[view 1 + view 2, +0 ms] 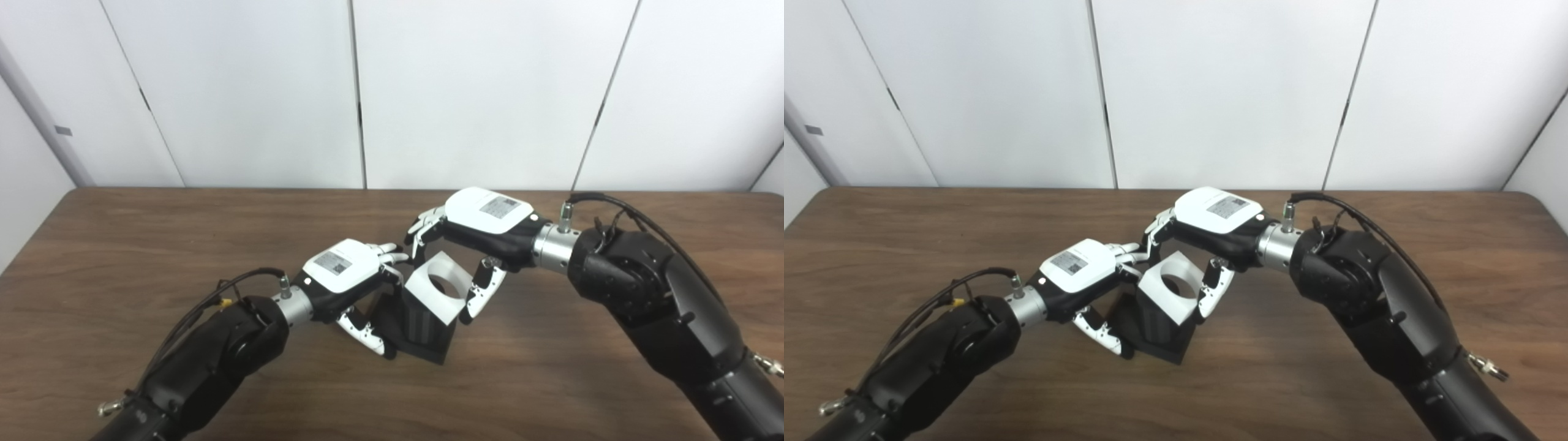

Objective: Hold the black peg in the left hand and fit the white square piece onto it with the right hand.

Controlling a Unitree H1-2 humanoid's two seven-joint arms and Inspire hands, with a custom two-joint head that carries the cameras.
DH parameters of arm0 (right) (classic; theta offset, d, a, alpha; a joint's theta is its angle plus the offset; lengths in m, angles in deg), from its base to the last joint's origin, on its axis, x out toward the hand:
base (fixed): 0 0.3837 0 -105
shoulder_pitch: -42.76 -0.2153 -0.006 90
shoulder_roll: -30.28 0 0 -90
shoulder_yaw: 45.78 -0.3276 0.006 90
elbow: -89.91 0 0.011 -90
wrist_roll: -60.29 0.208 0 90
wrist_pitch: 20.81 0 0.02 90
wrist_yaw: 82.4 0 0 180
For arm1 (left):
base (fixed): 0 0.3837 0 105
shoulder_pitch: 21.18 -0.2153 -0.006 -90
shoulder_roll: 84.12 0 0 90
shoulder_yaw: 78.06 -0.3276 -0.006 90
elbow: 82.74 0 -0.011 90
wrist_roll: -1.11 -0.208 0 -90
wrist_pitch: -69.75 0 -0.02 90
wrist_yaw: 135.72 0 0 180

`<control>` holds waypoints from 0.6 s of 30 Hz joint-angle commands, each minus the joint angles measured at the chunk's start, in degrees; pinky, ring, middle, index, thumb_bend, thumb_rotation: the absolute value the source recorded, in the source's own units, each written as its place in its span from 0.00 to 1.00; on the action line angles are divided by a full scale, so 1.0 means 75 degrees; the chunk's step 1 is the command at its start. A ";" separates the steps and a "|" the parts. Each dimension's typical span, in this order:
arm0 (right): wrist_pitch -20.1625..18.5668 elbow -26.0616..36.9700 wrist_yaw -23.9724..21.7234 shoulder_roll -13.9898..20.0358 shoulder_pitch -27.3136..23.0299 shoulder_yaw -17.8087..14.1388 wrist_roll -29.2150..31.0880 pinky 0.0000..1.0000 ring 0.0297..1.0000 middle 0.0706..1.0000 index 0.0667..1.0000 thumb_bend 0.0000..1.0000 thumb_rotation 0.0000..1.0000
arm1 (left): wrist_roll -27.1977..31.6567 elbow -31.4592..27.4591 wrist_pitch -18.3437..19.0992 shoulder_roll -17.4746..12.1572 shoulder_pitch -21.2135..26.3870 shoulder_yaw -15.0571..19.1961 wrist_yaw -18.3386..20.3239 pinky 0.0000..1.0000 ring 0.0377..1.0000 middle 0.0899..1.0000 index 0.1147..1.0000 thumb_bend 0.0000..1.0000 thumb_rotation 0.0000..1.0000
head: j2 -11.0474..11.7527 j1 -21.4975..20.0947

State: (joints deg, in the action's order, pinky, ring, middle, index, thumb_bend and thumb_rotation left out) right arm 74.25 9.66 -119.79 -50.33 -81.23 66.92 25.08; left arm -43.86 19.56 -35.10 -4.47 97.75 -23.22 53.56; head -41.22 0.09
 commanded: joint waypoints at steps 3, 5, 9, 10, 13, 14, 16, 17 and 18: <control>0.0197 -0.0004 0.0269 -0.0082 -0.0221 -0.0040 -0.0003 0.85 0.86 0.79 0.44 0.52 0.13 | -0.0634 0.0265 0.0066 0.0052 -0.0237 -0.0443 0.0561 0.89 0.95 0.90 0.43 0.52 0.08 | -0.0019 -0.0003; 0.0202 -0.0043 0.0286 -0.0113 -0.0222 -0.0011 0.0015 0.85 0.86 0.79 0.44 0.52 0.13 | -0.0660 0.0240 0.0099 0.0054 -0.0237 -0.0454 0.0578 0.88 0.95 0.91 0.43 0.52 0.08 | -0.0025 0.0002; 0.0280 -0.0130 0.0355 -0.0187 -0.0236 0.0043 0.0032 0.85 0.86 0.79 0.44 0.52 0.13 | -0.0671 0.0242 0.0140 0.0069 -0.0233 -0.0470 0.0594 0.88 0.95 0.91 0.43 0.52 0.08 | -0.0037 -0.0007; 0.0288 -0.0140 0.0359 -0.0209 -0.0242 0.0055 0.0028 0.85 0.86 0.79 0.44 0.52 0.13 | -0.0678 0.0238 0.0157 0.0072 -0.0229 -0.0480 0.0615 0.88 0.95 0.91 0.43 0.52 0.08 | -0.0038 -0.0009; 0.0344 -0.0175 0.0390 -0.0271 -0.0263 0.0105 -0.0008 0.85 0.86 0.79 0.44 0.52 0.13 | -0.0648 0.0230 0.0144 0.0080 -0.0232 -0.0490 0.0589 0.89 0.96 0.91 0.43 0.52 0.08 | -0.0041 0.0003; 0.0339 -0.0176 0.0383 -0.0286 -0.0274 0.0134 -0.0034 0.85 0.86 0.79 0.44 0.52 0.14 | -0.0635 0.0224 0.0140 0.0081 -0.0232 -0.0492 0.0588 0.88 0.96 0.91 0.43 0.52 0.08 | -0.0041 0.0003; 0.0322 -0.0158 0.0339 -0.0313 -0.0296 0.0184 -0.0085 0.85 0.86 0.79 0.44 0.52 0.14 | -0.0649 0.0219 0.0155 0.0085 -0.0226 -0.0506 0.0603 0.88 0.96 0.91 0.43 0.52 0.08 | -0.0053 0.0017; 0.0316 -0.0152 0.0324 -0.0321 -0.0301 0.0195 -0.0094 0.86 0.86 0.79 0.44 0.52 0.14 | -0.0658 0.0218 0.0165 0.0086 -0.0224 -0.0511 0.0609 0.89 0.96 0.91 0.43 0.52 0.08 | -0.0053 0.0017; 0.0300 -0.0143 0.0311 -0.0339 -0.0304 0.0204 -0.0094 0.86 0.86 0.79 0.44 0.52 0.14 | -0.0647 0.0230 0.0152 0.0089 -0.0224 -0.0508 0.0586 0.89 0.96 0.91 0.43 0.52 0.08 | -0.0053 0.0017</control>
State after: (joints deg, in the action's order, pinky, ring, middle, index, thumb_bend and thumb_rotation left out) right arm 75.42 7.67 -117.99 -52.54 -81.29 68.34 24.69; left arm -43.86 19.50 -34.42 -4.39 97.90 -23.63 53.58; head -41.57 0.18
